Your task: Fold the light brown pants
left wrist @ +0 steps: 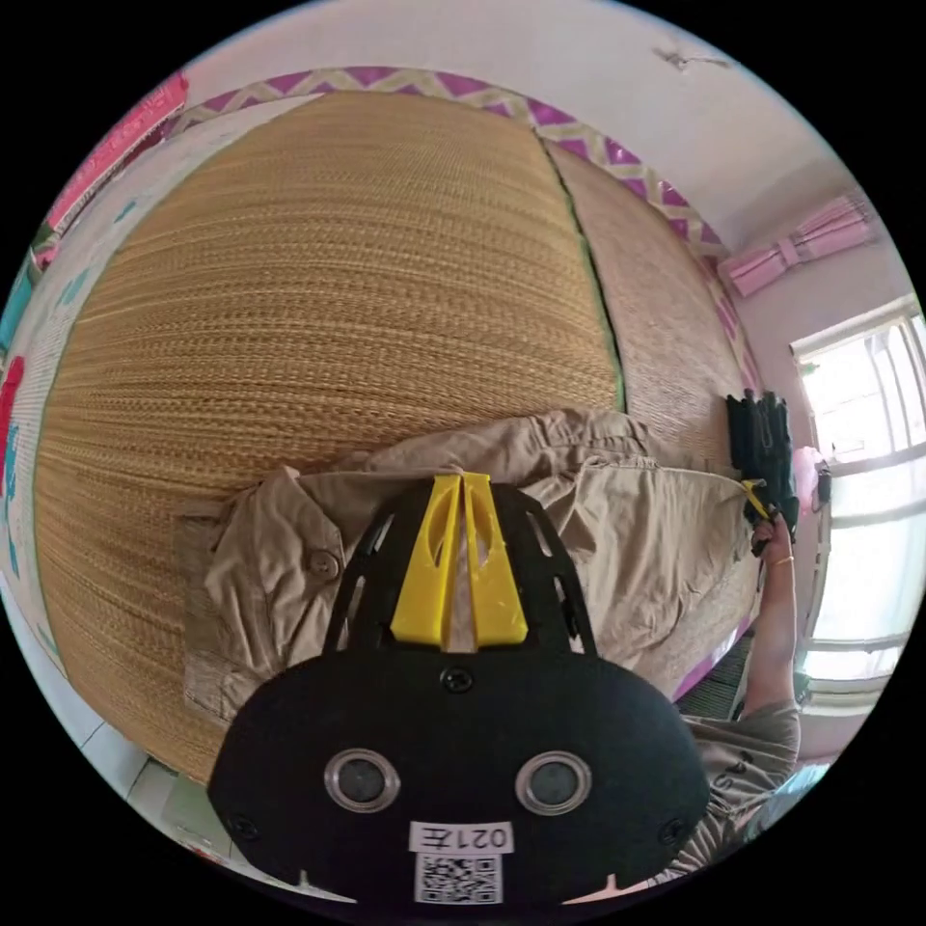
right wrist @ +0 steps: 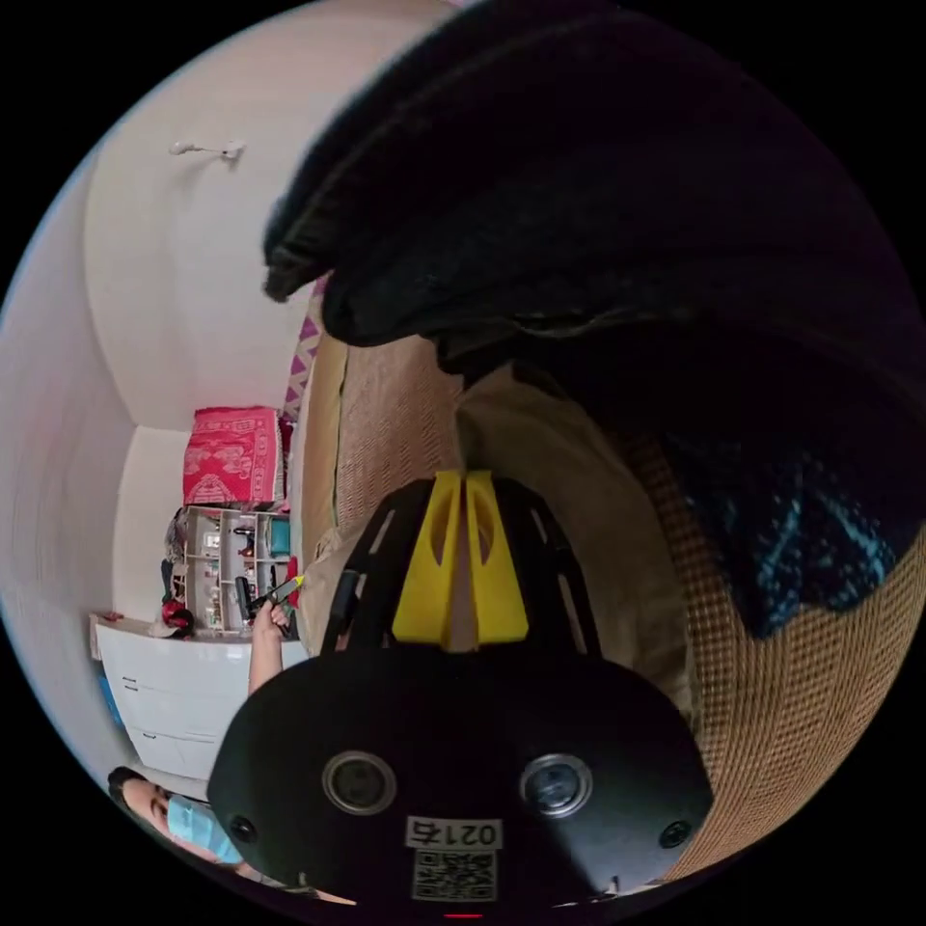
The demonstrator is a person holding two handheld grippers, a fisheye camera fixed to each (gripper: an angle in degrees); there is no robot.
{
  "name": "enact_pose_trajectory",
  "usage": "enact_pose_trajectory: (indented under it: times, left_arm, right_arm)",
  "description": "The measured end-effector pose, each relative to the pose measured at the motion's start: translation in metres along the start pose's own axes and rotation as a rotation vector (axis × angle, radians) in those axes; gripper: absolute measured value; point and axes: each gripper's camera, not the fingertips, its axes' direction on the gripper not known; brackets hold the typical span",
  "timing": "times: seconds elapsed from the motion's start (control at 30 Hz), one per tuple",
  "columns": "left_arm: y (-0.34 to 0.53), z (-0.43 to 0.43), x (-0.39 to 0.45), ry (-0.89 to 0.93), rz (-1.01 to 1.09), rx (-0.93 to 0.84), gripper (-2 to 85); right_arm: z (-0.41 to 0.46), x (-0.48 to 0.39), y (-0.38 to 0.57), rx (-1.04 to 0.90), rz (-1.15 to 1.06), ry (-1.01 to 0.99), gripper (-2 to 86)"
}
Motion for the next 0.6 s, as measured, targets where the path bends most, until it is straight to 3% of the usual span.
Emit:
enact_pose_trajectory:
  times: [0.23, 0.4, 0.5, 0.6]
  left_arm:
    - [-0.019, 0.061, -0.057, 0.161, -0.043, 0.043, -0.6]
    - [0.017, 0.054, -0.094, 0.32, -0.02, 0.203, 2.9]
    - [0.058, 0.027, -0.102, 0.428, 0.05, 0.341, 4.9]
    - [0.099, 0.014, -0.079, 0.359, 0.145, 0.355, 5.5]
  right_arm:
    - [0.029, -0.002, -0.026, -0.008, -0.024, -0.019, 4.8]
    - [-0.019, -0.014, 0.0, 0.024, -0.131, -0.116, 6.9]
    - [-0.046, -0.032, 0.034, -0.004, -0.261, 0.043, 5.7]
    - [-0.063, -0.044, 0.071, 0.01, -0.357, 0.262, 6.3]
